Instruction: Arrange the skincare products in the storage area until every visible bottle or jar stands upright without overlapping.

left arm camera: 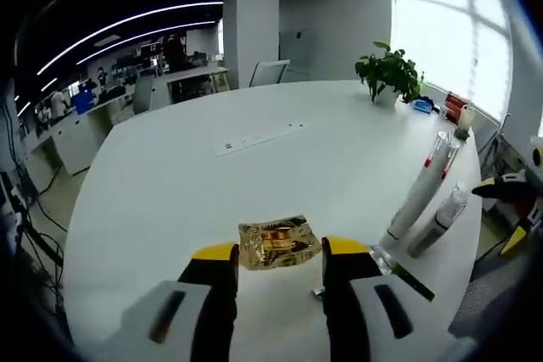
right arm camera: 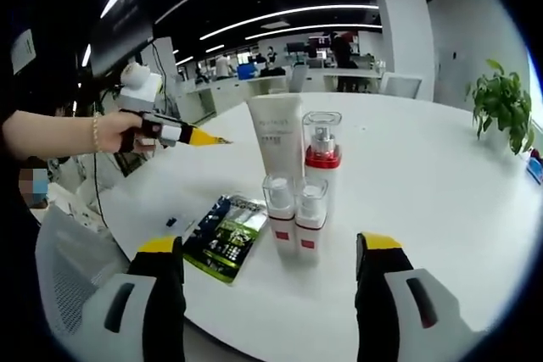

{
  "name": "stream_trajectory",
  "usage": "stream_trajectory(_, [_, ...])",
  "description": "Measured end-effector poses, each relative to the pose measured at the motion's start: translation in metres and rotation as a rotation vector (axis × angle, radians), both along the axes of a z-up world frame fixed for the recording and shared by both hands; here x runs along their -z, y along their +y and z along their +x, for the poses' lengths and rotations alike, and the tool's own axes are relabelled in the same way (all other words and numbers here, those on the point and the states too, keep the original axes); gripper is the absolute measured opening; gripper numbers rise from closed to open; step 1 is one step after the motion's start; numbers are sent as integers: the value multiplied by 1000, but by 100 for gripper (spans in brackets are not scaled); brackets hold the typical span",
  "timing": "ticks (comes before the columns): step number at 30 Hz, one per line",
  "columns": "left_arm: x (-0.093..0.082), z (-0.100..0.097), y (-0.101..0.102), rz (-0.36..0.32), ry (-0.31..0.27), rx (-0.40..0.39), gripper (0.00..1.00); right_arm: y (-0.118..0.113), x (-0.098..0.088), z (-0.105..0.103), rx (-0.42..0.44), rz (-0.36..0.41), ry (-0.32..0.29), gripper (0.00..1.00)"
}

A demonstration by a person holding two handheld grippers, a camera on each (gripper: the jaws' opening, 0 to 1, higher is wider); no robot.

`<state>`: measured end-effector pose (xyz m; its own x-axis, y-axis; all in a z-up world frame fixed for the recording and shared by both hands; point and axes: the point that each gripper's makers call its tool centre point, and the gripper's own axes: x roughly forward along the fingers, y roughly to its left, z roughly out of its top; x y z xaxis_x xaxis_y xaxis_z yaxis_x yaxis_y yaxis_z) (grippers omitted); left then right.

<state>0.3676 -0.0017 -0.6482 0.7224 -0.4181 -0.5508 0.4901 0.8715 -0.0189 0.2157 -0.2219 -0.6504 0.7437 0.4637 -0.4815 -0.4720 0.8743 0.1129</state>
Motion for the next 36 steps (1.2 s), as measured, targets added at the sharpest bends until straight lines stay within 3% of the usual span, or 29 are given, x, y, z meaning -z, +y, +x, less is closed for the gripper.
stream_trajectory(23, [-38, -60, -5, -46, -88, 64, 37, 26, -22, -2, -83, 62, -35, 77])
stream_trajectory(36, [-54, -96, -16, -106, -114, 113, 37, 60, -51, 13, -150, 205, -59, 74])
